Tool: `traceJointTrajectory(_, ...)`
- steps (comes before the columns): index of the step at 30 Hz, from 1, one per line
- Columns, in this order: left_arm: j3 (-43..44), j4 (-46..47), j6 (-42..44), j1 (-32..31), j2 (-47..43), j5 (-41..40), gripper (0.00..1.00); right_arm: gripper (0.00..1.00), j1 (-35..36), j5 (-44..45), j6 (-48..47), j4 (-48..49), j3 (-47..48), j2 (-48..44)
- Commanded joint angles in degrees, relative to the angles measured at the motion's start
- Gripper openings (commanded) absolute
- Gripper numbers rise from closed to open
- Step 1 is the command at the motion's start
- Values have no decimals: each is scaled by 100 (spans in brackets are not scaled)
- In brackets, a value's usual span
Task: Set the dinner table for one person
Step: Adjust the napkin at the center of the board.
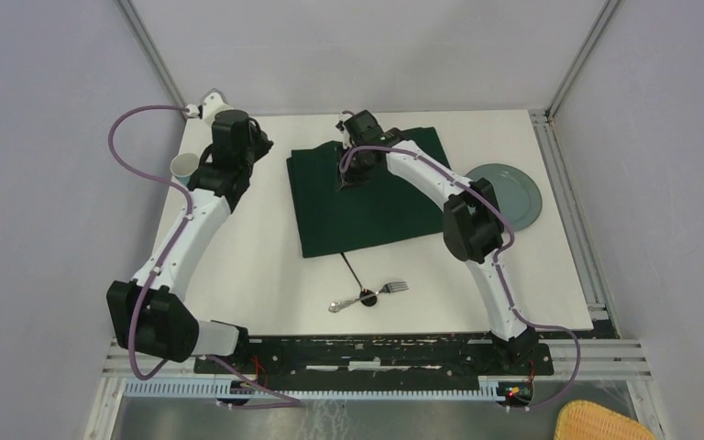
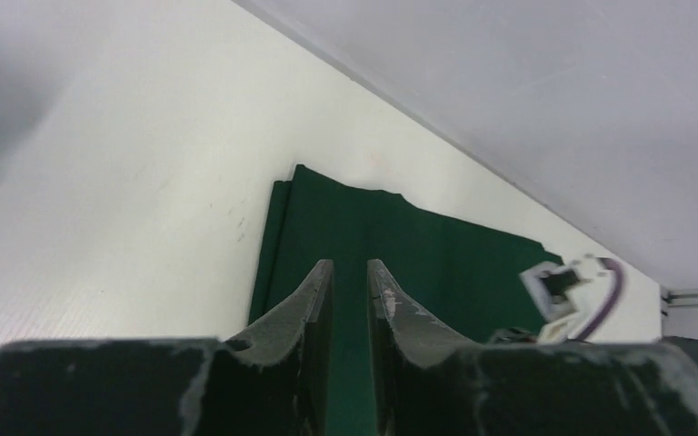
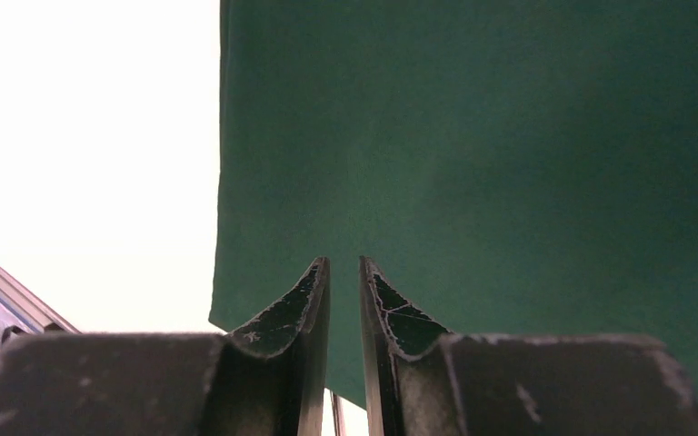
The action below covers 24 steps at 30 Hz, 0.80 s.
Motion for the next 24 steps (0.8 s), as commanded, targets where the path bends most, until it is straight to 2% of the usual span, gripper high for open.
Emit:
traceJointTrajectory(1, 98, -182, 54, 50, -300, -105, 30, 23, 207, 100, -184, -344, 526, 359)
traceJointTrajectory(9, 6, -279, 54, 90, -518, 191, 31, 24, 500, 312, -305, -572, 767, 519)
traceJointTrajectory(18, 136, -357, -43, 99, -276, 586, 31, 26, 721, 677, -601, -743, 700, 458)
traceJointTrajectory(24, 13, -362, -21, 99, -293, 605, 31, 27, 759, 800, -886, -863, 1109, 645)
